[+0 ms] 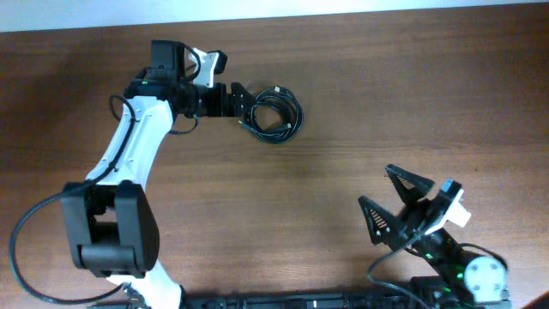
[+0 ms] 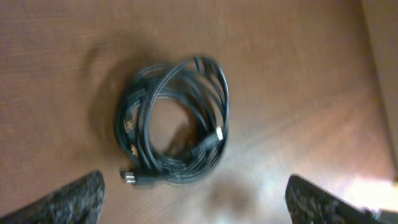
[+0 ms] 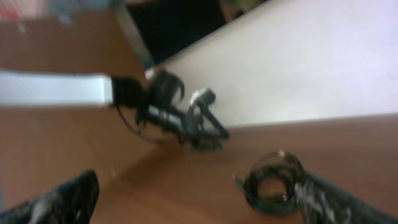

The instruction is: Untangle cables

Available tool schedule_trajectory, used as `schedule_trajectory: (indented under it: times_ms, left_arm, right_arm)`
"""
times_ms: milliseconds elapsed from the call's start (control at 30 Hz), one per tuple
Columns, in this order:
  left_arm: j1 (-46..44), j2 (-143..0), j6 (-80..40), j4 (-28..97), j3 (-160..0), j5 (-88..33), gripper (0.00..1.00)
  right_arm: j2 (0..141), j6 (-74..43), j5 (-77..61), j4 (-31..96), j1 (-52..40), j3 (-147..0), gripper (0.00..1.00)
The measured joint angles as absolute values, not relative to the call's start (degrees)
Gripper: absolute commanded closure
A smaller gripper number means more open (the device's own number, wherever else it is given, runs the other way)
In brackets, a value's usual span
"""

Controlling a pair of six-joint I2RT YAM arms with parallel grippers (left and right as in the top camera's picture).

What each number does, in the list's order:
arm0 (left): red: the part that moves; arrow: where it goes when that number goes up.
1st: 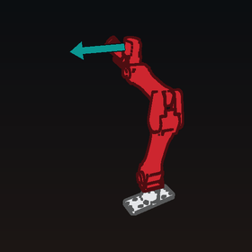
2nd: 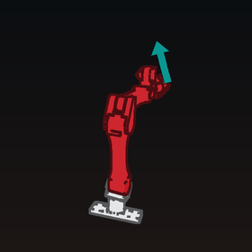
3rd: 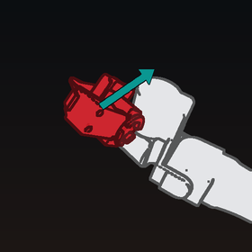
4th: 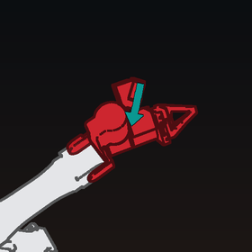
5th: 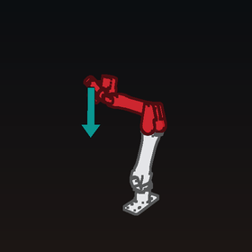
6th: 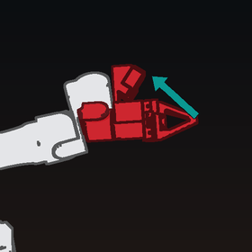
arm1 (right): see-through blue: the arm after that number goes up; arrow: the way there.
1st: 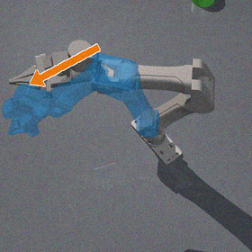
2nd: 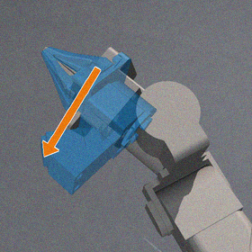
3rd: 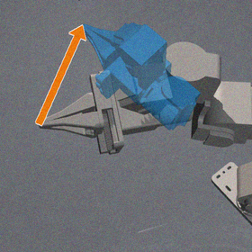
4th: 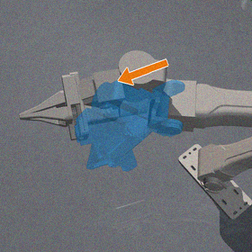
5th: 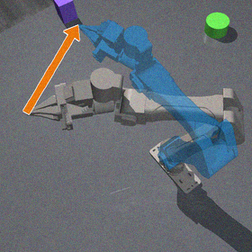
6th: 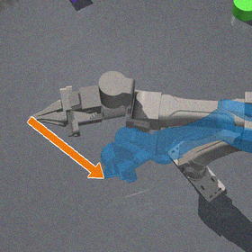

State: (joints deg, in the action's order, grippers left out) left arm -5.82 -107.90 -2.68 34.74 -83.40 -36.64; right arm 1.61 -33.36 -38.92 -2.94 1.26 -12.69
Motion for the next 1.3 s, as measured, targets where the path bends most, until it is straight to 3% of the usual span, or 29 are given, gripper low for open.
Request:
schedule_trajectory:
  times_ms: [67,233,400,500,533,633,733,967,1133,1300]
  left_arm:
    - [-6.81,-108.88,-2.72,29.34,-83.40,-35.62,0.12]
    - [-12.58,-112.16,-3.42,16.69,-83.55,-28.27,0.08]
    - [-15.94,-118.52,-3.55,12.19,-83.59,-22.74,0.10]
    - [-15.84,-121.69,-3.68,12.12,-83.59,-20.88,0.28]
    - [-15.77,-122.65,-3.95,12.80,-83.57,-20.45,0.46]
    - [-15.77,-122.93,-4.16,12.73,-83.59,-20.12,0.80]
    - [-15.68,-122.93,-4.12,12.73,-83.59,-21.17,1.00]
    - [-15.62,-119.59,-8.08,14.50,-83.53,-26.92,1.00]
    - [-15.64,-102.13,-16.25,11.99,-83.53,-42.35,1.00]
    - [-15.64,-90.76,-25.50,11.27,-83.53,-46.83,1.00]
  right_arm:
    - [4.38,-27.81,-35.42,14.74,1.32,-24.82,0.02]
    - [23.03,-15.25,-27.27,54.37,1.39,-57.78,0.02]
    - [37.06,-12.99,-45.80,60.77,1.41,-66.72,0.02]
    - [40.07,-12.82,-50.92,62.37,1.41,-66.76,0.02]
    - [40.51,-12.86,-50.78,63.11,1.41,-66.76,0.02]
    - [40.51,-12.82,-48.29,64.95,1.41,-66.76,0.02]
    - [40.51,-12.93,-45.67,65.89,1.41,-66.78,0.02]
    - [42.35,-12.91,-42.83,67.53,1.41,-66.81,0.02]
    - [49.45,-13.06,-41.80,68.93,1.41,-66.87,0.02]
    - [59.13,-13.21,-43.11,65.69,1.41,-66.87,0.02]
